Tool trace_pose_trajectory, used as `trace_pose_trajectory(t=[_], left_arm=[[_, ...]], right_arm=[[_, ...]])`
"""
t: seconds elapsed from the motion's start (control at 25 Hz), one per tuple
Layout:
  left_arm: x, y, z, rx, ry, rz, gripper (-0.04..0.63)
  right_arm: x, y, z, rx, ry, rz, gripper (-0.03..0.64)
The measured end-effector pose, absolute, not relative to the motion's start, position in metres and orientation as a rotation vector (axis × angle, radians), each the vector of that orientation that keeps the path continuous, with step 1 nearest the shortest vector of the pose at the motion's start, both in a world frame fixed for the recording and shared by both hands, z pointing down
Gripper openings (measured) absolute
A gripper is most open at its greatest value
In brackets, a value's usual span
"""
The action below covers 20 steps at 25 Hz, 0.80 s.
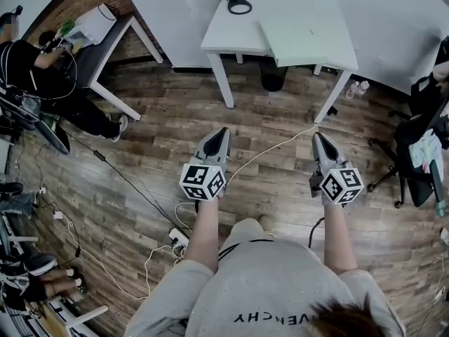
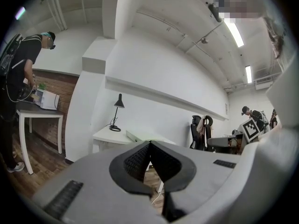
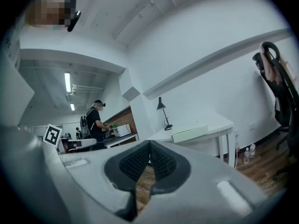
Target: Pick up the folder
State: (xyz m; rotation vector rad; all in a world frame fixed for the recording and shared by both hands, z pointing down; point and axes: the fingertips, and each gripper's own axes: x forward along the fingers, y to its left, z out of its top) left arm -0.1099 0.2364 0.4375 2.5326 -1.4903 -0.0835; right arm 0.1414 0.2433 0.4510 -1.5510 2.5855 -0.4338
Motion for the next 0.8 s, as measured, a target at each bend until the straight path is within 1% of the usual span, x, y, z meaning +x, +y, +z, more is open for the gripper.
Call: trace_pose_trajectory(t=[0.6, 0.68, 0.8], left_arm=[[-0.099, 0.190, 0.441, 2.542, -1.467, -0.075, -0.002], [-0.098, 0.174, 0.443, 2.537, -1.465, -0.080, -0.002], [-0.094, 0.148, 0.443, 2.540, -1.454, -0.101, -0.002]], right_arm=[[0.141, 0.199, 0.448, -1.506, 2.608, -0.429, -0.003], [0.140, 0.187, 0.451, -1.506, 2.616, -0.435, 0.014], [0.140, 0.166, 0.452, -1.508, 2.622, -0.449, 0.017]])
